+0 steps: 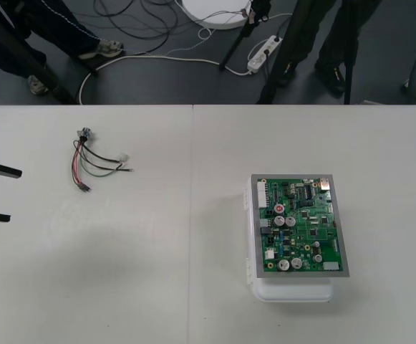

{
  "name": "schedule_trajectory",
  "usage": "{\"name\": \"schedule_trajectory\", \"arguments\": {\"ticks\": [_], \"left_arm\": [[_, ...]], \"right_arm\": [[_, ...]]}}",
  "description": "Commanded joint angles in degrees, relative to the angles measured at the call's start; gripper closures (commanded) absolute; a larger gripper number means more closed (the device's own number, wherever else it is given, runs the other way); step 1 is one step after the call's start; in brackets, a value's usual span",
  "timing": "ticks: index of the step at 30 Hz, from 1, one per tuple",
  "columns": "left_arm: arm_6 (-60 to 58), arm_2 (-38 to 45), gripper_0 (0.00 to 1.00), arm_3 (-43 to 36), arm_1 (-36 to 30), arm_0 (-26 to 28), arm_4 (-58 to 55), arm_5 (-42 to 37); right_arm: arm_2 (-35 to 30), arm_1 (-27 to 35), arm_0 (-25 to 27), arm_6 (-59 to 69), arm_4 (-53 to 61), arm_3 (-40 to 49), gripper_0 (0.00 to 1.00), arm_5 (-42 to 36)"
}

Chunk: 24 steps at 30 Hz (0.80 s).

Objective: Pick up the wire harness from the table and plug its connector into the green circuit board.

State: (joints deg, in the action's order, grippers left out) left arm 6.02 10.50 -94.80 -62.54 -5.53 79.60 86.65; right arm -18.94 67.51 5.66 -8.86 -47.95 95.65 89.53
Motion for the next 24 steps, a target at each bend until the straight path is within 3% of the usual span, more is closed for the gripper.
{"name": "schedule_trajectory", "arguments": {"ticks": [1,15,22,24], "left_arm": [[9.6,-7.0,0.28,0.0,-6.7,-3.1,1.3,-11.3],[19.9,-23.4,0.28,0.0,-12.4,-8.9,12.5,-39.1],[20.0,-34.2,0.28,0.3,-14.1,-14.8,20.0,-52.8],[20.1,-39.1,0.28,1.9,-14.0,-18.6,21.7,-55.5]], "right_arm": [[0.4,0.0,0.1,-0.2,0.8,1.0,0.00,0.5],[0.4,0.0,0.1,-0.2,0.8,1.0,0.00,0.5],[2.3,-0.8,1.9,-0.3,-0.3,0.2,0.00,0.5],[2.9,-0.4,1.8,-0.4,-0.4,-0.1,0.00,0.5]]}}
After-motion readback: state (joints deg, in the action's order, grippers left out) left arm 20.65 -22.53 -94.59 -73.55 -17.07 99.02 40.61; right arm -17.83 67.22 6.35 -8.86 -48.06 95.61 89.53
